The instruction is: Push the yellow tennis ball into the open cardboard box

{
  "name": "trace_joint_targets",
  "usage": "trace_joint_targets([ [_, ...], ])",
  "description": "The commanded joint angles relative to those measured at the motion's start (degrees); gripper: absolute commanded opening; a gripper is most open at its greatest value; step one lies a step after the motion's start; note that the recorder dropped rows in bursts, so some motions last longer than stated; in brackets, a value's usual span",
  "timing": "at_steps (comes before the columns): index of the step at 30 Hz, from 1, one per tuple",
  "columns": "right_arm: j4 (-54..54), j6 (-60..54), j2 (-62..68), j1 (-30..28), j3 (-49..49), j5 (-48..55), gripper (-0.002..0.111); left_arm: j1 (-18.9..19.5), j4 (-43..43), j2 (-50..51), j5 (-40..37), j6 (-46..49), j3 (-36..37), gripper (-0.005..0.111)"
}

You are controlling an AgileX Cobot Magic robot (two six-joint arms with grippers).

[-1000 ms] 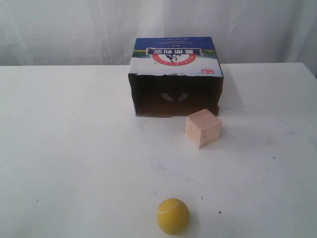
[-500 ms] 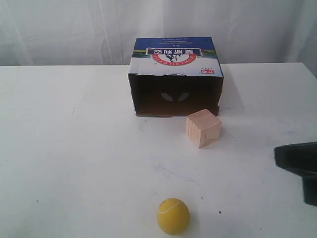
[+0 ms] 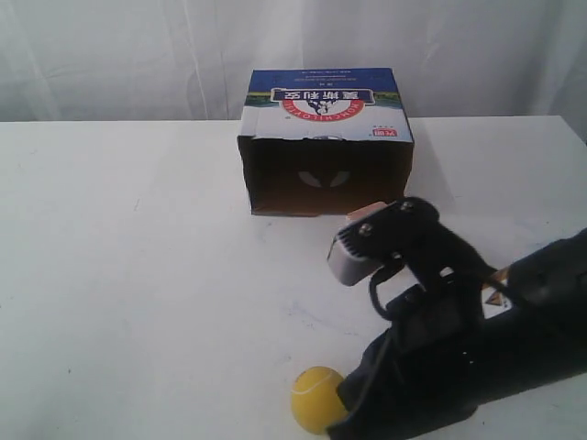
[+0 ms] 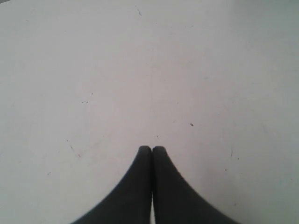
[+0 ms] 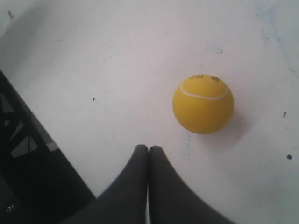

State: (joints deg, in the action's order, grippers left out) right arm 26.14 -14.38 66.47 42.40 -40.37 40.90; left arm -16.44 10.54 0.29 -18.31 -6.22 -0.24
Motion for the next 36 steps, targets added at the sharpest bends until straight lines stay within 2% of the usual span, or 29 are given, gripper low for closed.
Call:
trace_joint_targets([
  [1, -1.5, -0.8, 4.4, 1.6, -0.4, -4.0, 0.000, -0.3, 0.2, -0.3, -0.6, 0.1, 0.2, 0.000],
  [27, -5.3, -2.1, 20.5, 1.6, -0.7, -15.1, 0.000, -0.3, 0.2, -0.3, -0.6, 0.1, 0.2, 0.000],
  [36, -9.8, -2.3, 21.3, 1.6, -8.0, -16.2, 0.000, -0.3, 0.2, -0.3, -0.6, 0.1, 0.2, 0.000],
])
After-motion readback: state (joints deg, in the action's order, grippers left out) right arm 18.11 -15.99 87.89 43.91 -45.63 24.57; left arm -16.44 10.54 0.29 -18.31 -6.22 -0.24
